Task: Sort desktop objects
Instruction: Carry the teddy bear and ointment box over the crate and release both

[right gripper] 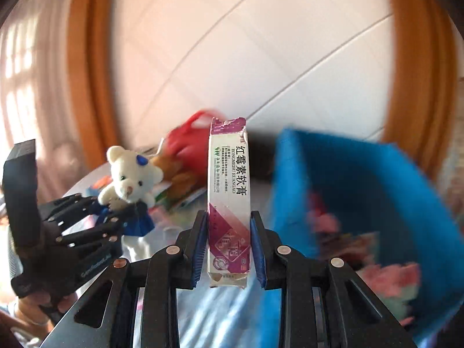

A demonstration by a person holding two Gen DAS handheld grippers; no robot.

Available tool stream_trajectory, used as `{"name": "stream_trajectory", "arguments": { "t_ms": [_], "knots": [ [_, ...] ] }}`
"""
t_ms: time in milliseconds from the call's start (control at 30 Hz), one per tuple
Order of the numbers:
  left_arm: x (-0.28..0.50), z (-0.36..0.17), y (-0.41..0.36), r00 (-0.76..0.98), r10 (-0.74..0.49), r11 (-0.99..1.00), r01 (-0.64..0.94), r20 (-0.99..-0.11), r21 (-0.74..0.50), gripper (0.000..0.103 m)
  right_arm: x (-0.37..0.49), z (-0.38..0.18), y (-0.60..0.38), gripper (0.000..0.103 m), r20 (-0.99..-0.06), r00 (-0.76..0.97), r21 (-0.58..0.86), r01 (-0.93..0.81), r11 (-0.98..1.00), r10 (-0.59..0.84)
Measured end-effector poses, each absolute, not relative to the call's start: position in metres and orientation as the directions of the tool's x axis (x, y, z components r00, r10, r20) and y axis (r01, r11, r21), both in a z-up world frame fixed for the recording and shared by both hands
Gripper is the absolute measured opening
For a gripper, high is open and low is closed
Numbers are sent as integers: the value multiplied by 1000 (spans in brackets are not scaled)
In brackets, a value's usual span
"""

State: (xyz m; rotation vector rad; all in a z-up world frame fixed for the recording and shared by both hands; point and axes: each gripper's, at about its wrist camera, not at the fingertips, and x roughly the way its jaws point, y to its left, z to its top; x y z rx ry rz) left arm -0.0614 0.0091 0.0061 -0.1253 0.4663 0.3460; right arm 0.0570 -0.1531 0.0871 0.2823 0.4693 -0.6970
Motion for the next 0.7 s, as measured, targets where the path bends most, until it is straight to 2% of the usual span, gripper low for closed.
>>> {"name": "stream_trajectory", "arguments": {
  "t_ms": [167,400,700],
  "knots": [
    [-5,34,-39,866,195,971,-237,-460,-36,29,2,96,-189,28,-484,540,36,799,601,-689],
    [61,44,-93,849,57,993,-101,-526,-54,29,-48,67,-243,28,-554,418,-11,861,509,-720],
    [104,35,-133,800,62,996,-84,-597,-9,29,-122,45,-281,28,-608,396,17,873,488,-688]
  ]
}}
